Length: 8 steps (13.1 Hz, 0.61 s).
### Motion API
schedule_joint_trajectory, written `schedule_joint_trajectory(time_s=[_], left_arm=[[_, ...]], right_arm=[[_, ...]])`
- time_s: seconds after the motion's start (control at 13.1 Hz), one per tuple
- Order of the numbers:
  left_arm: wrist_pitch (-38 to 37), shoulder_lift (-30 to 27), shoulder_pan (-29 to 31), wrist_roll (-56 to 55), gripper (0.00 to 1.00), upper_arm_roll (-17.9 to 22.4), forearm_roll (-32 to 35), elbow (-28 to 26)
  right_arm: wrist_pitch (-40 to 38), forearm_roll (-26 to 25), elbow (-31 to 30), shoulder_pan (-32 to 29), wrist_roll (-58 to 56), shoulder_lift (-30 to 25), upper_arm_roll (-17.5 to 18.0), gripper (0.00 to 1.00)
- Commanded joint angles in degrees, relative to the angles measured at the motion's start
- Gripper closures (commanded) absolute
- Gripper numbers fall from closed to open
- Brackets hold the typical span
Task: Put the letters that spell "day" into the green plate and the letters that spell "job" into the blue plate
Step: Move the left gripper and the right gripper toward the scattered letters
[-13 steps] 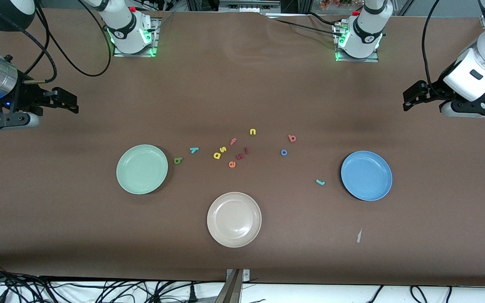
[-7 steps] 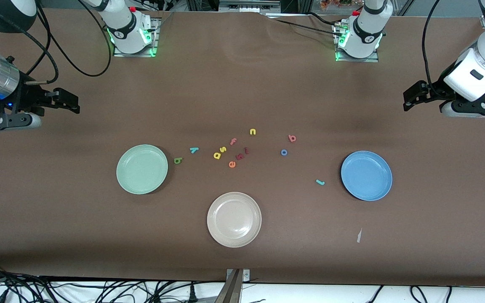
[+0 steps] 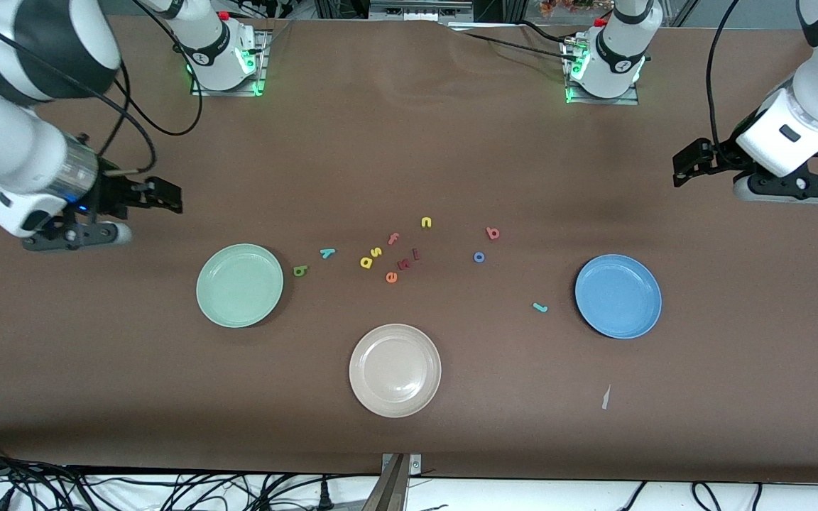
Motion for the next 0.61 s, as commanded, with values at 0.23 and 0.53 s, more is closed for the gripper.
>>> schedule_joint_trajectory(time_s=[0.23, 0.53], left_arm=[[-1.25, 5.99, -0.48, 1.28, 0.00, -4.79, -1.72, 0.85], [5.50, 15.21, -2.23, -3.52, 0.00, -8.05, -5.59, 0.67]], right_arm=[[3.72, 0.85, 7.11, 1.40, 6.79, 9.17, 4.71, 0.00], [11.96, 0.32, 5.63, 5.53, 11.71, 11.99, 4.53, 0.00]])
